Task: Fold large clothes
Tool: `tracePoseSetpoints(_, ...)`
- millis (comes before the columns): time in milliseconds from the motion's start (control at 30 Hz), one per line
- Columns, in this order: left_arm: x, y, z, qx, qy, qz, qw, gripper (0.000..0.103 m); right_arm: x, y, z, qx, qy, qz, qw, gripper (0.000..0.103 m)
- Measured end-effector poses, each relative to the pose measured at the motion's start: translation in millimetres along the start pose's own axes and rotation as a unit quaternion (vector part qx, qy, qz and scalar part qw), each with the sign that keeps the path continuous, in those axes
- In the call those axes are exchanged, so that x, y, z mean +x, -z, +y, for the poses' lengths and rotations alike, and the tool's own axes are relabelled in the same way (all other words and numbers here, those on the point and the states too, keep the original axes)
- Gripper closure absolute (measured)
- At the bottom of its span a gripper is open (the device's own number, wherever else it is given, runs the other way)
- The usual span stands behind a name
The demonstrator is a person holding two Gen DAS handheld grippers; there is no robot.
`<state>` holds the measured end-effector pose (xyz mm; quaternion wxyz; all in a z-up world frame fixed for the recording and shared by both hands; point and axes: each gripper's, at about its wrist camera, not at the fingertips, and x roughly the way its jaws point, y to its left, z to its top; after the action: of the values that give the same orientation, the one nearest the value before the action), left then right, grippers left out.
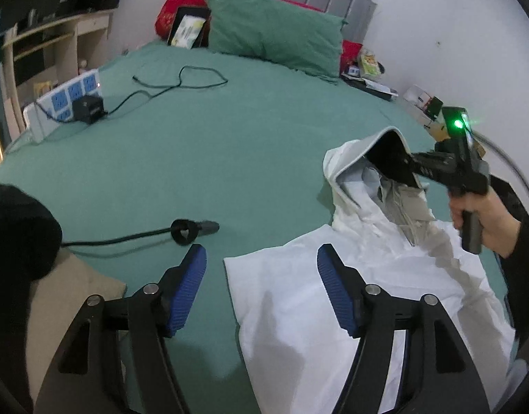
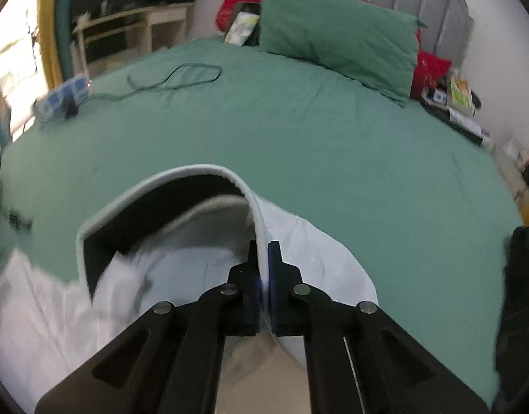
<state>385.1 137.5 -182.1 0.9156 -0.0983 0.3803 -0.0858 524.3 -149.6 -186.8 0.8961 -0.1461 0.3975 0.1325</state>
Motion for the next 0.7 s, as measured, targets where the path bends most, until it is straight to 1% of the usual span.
tracePoseSetpoints(67, -4, 0, -7, 0.011, 0.028, -0.016, 0.9994, 0.03, -22, 18, 17, -0.043, 0.026, 0.003, 0.999, 0.099)
tracePoseSetpoints(100, -7, 0, -12, 0.015, 0.037, -0.027, 0.9988, 0.03, -34, 27, 29, -0.074, 0.045, 0.002, 0.996, 0.099)
tracePoseSetpoints(133, -8, 0, -16, 0.02, 0.042, -0.03, 0.9984, 0.03, -46, 40, 45, -0.109, 0.059, 0.003, 0.992, 0.099)
tracePoseSetpoints(200, -10, 1, -27, 0.039, 0.056, -0.029, 0.9973, 0.029, -60, 63, 64, -0.15, 0.07, 0.009, 0.986, 0.099)
tracePoseSetpoints(233, -10, 2, -31, 0.044, 0.055, -0.029, 0.9971, 0.029, -65, 79, 75, -0.171, 0.066, 0.016, 0.983, 0.099)
tracePoseSetpoints(267, -9, 3, -34, 0.049, 0.053, -0.023, 0.9971, 0.029, -64, 87, 80, -0.184, 0.064, 0.024, 0.981, 0.099)
tracePoseSetpoints(300, -5, 4, -36, 0.051, 0.055, -0.004, 0.9972, 0.029, -62, 99, 87, -0.199, 0.059, 0.039, 0.977, 0.093)
tracePoseSetpoints(333, 1, 6, -37, 0.045, 0.056, 0.024, 0.9972, 0.029, -57, 110, 91, -0.204, 0.045, 0.053, 0.977, 0.09)
tracePoseSetpoints(367, 6, 7, -35, 0.037, 0.058, 0.04, 0.9968, 0.03, -56, 117, 91, -0.201, 0.031, 0.057, 0.977, 0.086)
tracePoseSetpoints(433, 14, 12, -33, 0.036, 0.064, 0.06, 0.9955, 0.03, -56, 117, 82, -0.177, 0.015, 0.053, 0.983, 0.085)
tracePoseSetpoints(467, 18, 13, -32, 0.041, 0.047, 0.064, 0.996, 0.03, -56, 111, 76, -0.161, 0.006, 0.057, 0.985, 0.078)
tracePoseSetpoints(500, 20, 14, -30, 0.043, 0.04, 0.065, 0.9961, 0.03, -57, 105, 66, -0.136, -0.011, 0.065, 0.989, 0.066)
tracePoseSetpoints(533, 23, 14, -27, 0.041, 0.034, 0.065, 0.9965, 0.03, -59, 100, 58, -0.116, -0.029, 0.066, 0.991, 0.058)
tracePoseSetpoints(567, 25, 14, -23, 0.035, 0.028, 0.064, 0.9969, 0.03, -65, 94, 47, -0.089, -0.053, 0.058, 0.993, 0.041)
tracePoseSetpoints(600, 26, 11, -19, 0.024, 0.011, 0.06, 0.9978, 0.03, -74, 88, 36, -0.064, -0.075, 0.044, 0.994, 0.03)
tracePoseSetpoints(633, 25, 8, -15, 0.017, 0.007, 0.054, 0.9983, 0.03, -83, 81, 25, -0.045, -0.095, 0.031, 0.994, 0.028)
tracePoseSetpoints(700, 22, 3, -9, 0.001, 0.025, 0.039, 0.9989, 0.03, -98, 69, 8, -0.017, -0.129, 0.009, 0.991, 0.025)
